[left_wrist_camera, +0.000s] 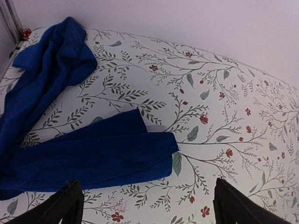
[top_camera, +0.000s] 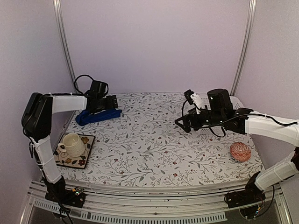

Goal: Roll the towels
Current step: Move the towel to the center of the board.

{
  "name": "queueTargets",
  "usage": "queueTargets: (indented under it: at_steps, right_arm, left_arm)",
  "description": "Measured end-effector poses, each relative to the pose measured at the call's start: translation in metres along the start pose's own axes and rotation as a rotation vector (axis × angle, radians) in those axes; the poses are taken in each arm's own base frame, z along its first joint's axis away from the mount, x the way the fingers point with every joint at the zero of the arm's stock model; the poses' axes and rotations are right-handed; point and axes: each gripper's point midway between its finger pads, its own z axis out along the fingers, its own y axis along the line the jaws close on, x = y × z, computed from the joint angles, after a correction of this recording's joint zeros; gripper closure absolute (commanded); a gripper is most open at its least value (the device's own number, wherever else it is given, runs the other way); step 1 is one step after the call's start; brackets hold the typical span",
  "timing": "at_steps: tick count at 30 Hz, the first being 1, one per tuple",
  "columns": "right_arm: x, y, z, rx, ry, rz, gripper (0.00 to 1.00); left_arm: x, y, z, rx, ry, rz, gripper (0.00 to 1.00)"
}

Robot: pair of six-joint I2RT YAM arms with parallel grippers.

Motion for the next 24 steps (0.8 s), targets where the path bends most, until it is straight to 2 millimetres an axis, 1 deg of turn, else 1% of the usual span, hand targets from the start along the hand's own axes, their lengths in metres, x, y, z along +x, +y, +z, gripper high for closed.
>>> queueTargets:
  at_steps: [3,5,8,10,12,13,14,17,18,21,24]
  right_arm:
    - [0.006,0.014,0.007,-0.022,0.016,-0.030,0.01]
    - [0.010,0.021,0.012,-0.029,0.030,-0.051,0.01]
    - [0.015,0.032,0.016,-0.045,0.042,-0.077,0.01]
    - [0.015,0.039,0.017,-0.058,0.037,-0.089,0.01]
    - [0.012,0.045,0.016,-0.074,0.023,-0.102,0.01]
    - [0.010,0.046,0.017,-0.079,0.017,-0.105,0.01]
    - [0.009,0.047,0.017,-0.083,0.010,-0.108,0.01]
    - [0.009,0.048,0.021,-0.086,0.006,-0.110,0.01]
    - [0.011,0.048,0.023,-0.085,0.012,-0.110,0.01]
    - [0.022,0.047,0.032,-0.084,0.044,-0.108,0.01]
    - [0.029,0.046,0.037,-0.084,0.066,-0.107,0.01]
  left_arm:
    - [0.007,0.015,0.014,-0.019,0.033,-0.024,0.03]
    - [0.011,0.020,0.018,-0.025,0.049,-0.038,0.03]
    - [0.015,0.025,0.021,-0.026,0.061,-0.052,0.04]
    - [0.020,0.027,0.027,-0.028,0.071,-0.058,0.07]
    - [0.031,0.029,0.037,-0.030,0.096,-0.058,0.09]
    - [0.041,0.031,0.044,-0.032,0.118,-0.057,0.09]
    - [0.054,0.034,0.052,-0.038,0.151,-0.053,0.09]
    - [0.077,0.041,0.065,-0.052,0.205,-0.049,0.10]
    - [0.080,0.042,0.068,-0.055,0.209,-0.047,0.10]
    - [0.074,0.040,0.072,-0.048,0.200,-0.051,0.11]
    - [0.072,0.042,0.077,-0.054,0.196,-0.052,0.12]
